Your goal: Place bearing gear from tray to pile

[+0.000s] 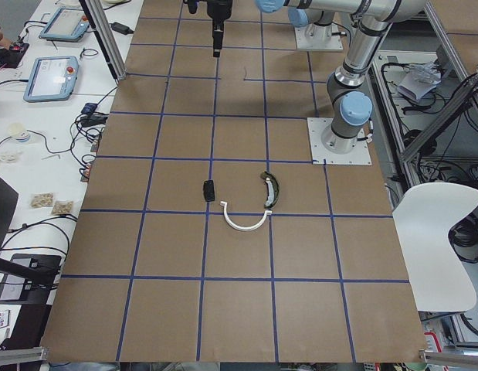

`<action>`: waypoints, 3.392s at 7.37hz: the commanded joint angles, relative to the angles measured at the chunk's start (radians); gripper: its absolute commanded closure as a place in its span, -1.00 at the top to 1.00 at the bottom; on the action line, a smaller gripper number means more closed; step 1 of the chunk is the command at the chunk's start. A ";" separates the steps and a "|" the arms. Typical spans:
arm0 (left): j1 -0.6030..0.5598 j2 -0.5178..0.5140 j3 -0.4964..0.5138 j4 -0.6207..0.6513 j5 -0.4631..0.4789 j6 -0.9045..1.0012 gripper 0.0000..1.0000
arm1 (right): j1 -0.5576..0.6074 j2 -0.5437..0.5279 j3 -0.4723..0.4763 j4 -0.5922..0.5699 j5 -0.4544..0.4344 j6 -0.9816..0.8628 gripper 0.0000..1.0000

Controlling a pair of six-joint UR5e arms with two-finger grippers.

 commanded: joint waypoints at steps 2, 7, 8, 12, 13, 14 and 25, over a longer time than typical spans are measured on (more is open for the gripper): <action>-0.005 0.002 -0.004 0.001 0.000 0.000 1.00 | -0.038 0.130 -0.003 -0.084 -0.003 -0.099 0.81; -0.003 0.003 -0.007 0.001 0.000 0.002 1.00 | -0.061 0.161 0.003 -0.085 -0.104 -0.133 0.66; -0.003 0.003 -0.009 0.001 0.002 0.000 1.00 | -0.061 0.176 0.003 -0.085 -0.106 -0.133 0.66; -0.003 0.003 -0.009 0.001 0.000 0.002 1.00 | -0.072 0.181 0.003 -0.084 -0.145 -0.155 0.31; -0.003 0.003 -0.009 0.001 0.000 0.000 1.00 | -0.075 0.180 0.003 -0.085 -0.146 -0.156 0.31; -0.003 0.003 -0.009 0.001 0.000 0.000 1.00 | -0.075 0.180 0.003 -0.085 -0.146 -0.156 0.28; -0.002 0.008 -0.012 0.001 0.002 0.002 1.00 | -0.075 0.164 -0.001 -0.066 -0.158 -0.143 -0.88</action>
